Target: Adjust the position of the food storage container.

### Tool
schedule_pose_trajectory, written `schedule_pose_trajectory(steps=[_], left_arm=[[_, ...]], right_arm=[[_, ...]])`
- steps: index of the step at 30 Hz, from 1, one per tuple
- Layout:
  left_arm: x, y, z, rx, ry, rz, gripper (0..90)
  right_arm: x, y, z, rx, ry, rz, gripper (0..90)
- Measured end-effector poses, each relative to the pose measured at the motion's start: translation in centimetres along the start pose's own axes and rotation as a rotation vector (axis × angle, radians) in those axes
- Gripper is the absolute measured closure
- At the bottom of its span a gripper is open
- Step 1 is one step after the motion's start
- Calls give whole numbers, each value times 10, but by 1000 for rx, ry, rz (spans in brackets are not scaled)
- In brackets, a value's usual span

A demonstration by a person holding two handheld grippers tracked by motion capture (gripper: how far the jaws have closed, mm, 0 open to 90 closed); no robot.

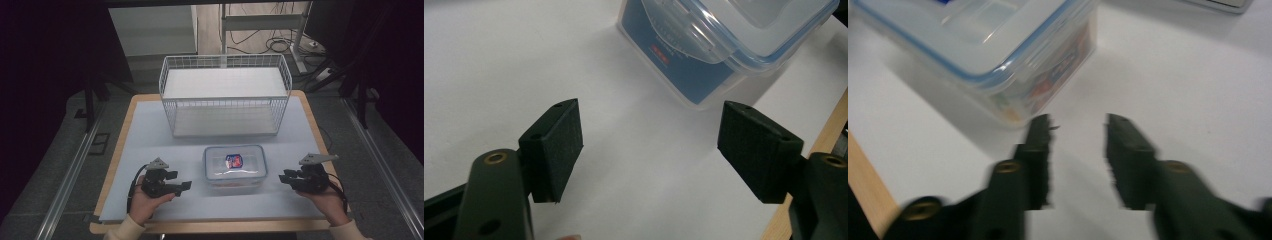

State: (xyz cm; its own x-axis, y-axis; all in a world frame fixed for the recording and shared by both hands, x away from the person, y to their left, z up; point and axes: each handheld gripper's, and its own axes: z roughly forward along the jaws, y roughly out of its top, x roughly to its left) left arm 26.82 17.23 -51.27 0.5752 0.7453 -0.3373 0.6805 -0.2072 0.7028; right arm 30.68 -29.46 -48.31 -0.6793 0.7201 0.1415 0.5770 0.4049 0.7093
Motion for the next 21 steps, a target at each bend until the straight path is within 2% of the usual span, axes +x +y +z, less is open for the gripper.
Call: schedule_pose_trajectory(steps=[1, 4, 6, 10, 14, 15, 18, 19, 21], left_arm=[[0, 0, 0, -3, 0, -2, 256], [1, 0, -1, -8, -2, -9, 249], [1, 1, -1, -7, -2, -11, 245], [1, 1, 0, -7, -4, -11, 241], [1, 2, 0, -13, -12, -21, 241], [2, 3, 0, -19, -19, -33, 239], [2, 4, -1, -29, -27, -43, 231], [2, 5, -2, -36, -37, -54, 226], [2, 7, -3, -42, -49, -75, 210]], right_arm=[[-2, 0, 1, -12, 3, 25, 475], [-6, 2, 0, -45, 27, 70, 374], [-6, 3, 0, -55, 42, 81, 356], [-4, 6, 1, -49, 48, 97, 250], [-5, 8, 3, -60, 46, 104, 207], [-6, 9, 2, -67, 63, 123, 195], [-7, 11, 2, -87, 81, 133, 184], [-9, 12, 1, -103, 100, 147, 178], [-10, 15, 1, -114, 100, 148, 175]])
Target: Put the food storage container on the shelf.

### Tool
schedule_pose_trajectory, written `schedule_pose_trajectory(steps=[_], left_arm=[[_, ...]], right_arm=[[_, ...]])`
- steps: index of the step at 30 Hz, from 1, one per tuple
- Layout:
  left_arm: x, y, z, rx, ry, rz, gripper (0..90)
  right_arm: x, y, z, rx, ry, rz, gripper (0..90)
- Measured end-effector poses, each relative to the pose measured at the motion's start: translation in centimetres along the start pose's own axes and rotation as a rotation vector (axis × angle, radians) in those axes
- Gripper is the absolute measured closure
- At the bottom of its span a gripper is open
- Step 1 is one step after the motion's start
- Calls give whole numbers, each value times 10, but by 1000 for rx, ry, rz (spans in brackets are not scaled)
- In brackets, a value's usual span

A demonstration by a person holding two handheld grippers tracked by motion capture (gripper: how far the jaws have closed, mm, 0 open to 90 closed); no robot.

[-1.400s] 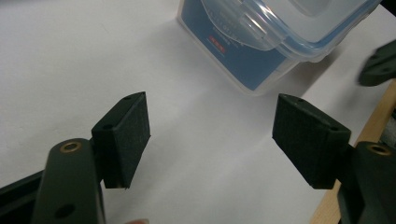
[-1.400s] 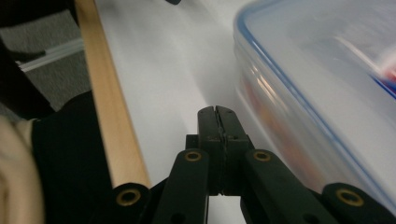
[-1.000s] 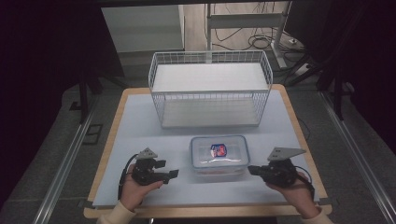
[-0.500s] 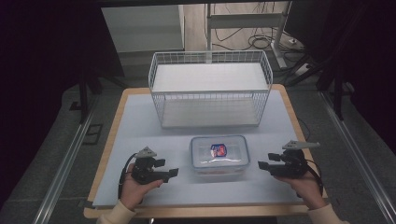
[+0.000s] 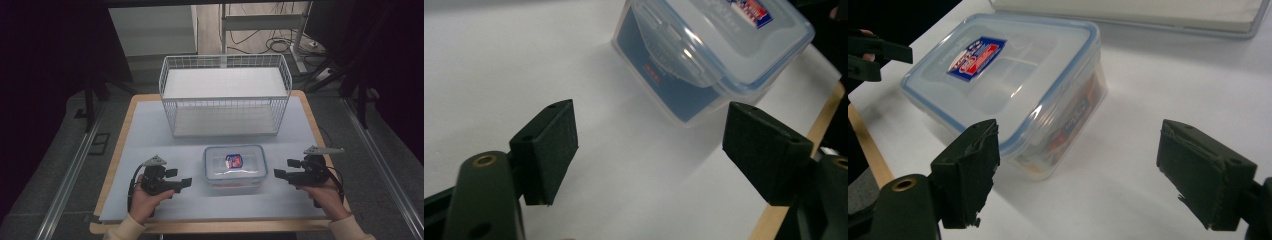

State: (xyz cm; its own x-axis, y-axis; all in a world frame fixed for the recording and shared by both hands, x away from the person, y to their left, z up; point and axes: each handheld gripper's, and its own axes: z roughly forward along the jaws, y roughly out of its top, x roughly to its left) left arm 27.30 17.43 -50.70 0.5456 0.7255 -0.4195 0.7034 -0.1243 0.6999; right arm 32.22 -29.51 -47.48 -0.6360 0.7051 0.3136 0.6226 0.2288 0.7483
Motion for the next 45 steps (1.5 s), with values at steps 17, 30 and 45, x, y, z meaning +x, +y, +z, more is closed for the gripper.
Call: schedule_pose_trajectory(steps=[17, 30, 45], left_arm=[[5, 20, 19, -22, -121, -121, 157], [3, 32, 54, 25, -193, -167, 149], [0, 33, 73, 88, -259, -194, 151]], right_arm=[[6, 15, 18, 12, 29, 17, 186], [7, 14, 21, 27, 8, -1, 191], [5, 12, 20, 27, -7, 3, 192]])
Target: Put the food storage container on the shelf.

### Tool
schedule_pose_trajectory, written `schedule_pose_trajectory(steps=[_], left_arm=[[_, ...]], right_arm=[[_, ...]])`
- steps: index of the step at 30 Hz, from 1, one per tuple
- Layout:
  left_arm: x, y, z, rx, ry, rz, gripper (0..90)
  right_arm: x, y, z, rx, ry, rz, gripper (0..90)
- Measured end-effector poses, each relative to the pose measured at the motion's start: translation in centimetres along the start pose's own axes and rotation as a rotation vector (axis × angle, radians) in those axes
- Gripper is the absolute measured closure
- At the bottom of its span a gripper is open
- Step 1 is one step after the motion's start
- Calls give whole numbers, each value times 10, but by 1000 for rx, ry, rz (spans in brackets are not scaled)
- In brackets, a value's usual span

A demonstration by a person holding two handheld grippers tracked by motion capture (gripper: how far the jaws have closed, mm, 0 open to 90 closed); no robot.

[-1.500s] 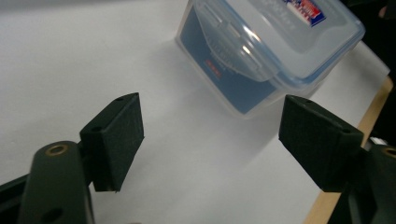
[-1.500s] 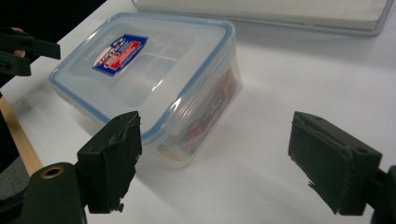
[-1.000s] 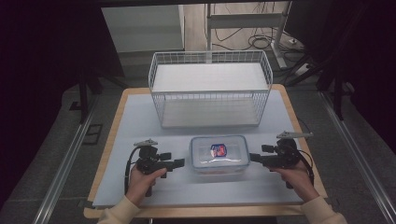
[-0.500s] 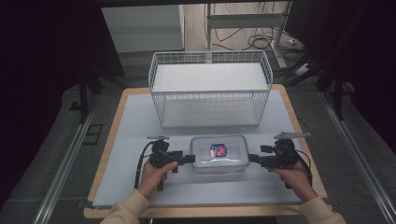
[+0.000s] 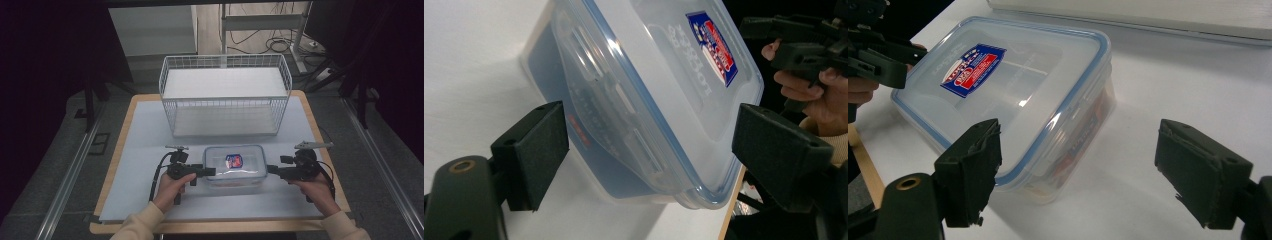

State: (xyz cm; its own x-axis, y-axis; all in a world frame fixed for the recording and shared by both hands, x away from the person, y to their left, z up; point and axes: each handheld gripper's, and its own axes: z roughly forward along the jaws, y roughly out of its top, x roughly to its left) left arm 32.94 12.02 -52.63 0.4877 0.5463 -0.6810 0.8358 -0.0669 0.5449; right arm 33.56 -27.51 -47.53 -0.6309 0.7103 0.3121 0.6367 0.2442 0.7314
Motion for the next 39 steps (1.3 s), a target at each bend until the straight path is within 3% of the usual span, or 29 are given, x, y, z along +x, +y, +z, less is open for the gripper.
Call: schedule_pose_trajectory(steps=[8, 21, 30, 39], left_arm=[[0, 1, 6, 5, -6, -8, 171], [-2, 1, 1, -8, 3, -2, 236], [1, 2, 0, -16, -11, -22, 259], [2, 2, 0, -15, -16, -22, 265]], right_arm=[[-1, 0, -1, 0, 4, 3, 191], [0, 1, 1, 7, 20, 5, 198], [0, 2, 4, 15, 32, 8, 202], [-4, 9, 12, 31, 102, 66, 209]])
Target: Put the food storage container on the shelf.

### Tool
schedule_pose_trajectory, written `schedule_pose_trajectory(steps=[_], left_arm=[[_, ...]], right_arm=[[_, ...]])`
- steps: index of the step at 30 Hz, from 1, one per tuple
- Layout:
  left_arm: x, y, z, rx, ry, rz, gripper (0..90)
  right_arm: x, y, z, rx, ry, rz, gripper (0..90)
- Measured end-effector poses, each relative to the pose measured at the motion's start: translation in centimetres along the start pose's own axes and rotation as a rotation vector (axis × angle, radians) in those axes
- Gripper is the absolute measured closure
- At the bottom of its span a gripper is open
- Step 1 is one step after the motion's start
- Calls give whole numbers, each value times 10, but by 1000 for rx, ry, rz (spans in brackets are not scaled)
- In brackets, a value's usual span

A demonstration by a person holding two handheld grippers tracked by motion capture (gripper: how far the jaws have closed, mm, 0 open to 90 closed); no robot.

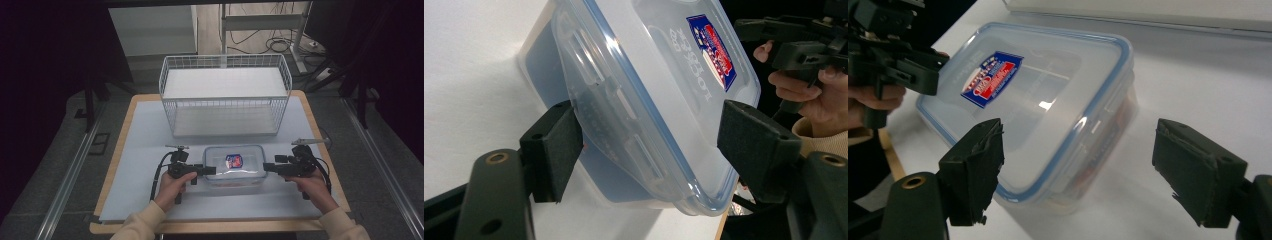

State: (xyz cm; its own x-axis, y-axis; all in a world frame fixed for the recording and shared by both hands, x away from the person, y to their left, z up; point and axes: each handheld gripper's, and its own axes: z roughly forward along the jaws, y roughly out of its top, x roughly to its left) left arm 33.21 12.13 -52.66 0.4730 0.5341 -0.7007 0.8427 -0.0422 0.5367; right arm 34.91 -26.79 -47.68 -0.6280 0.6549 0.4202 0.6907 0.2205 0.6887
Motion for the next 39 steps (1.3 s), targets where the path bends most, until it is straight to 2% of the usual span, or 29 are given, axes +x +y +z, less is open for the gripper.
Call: schedule_pose_trajectory(steps=[6, 14, 22, 27, 37, 39], left_arm=[[0, 0, 0, 1, 1, 1, 265], [0, 0, 0, 0, 0, 0, 266], [0, 0, 0, -3, 0, -1, 266], [0, 0, 0, -4, 1, -1, 266], [-1, -2, -3, -20, -1, 0, 306], [-1, -3, -4, -23, 1, 5, 315]], right_arm=[[-10, 3, 13, 24, 63, 78, 203], [-12, 3, 30, 81, 137, 124, 228], [-14, 3, 38, 103, 150, 159, 228], [-19, 5, 35, 83, 158, 175, 311], [-25, 2, 30, 65, 198, 230, 399], [-25, 2, 29, 60, 198, 222, 409]])
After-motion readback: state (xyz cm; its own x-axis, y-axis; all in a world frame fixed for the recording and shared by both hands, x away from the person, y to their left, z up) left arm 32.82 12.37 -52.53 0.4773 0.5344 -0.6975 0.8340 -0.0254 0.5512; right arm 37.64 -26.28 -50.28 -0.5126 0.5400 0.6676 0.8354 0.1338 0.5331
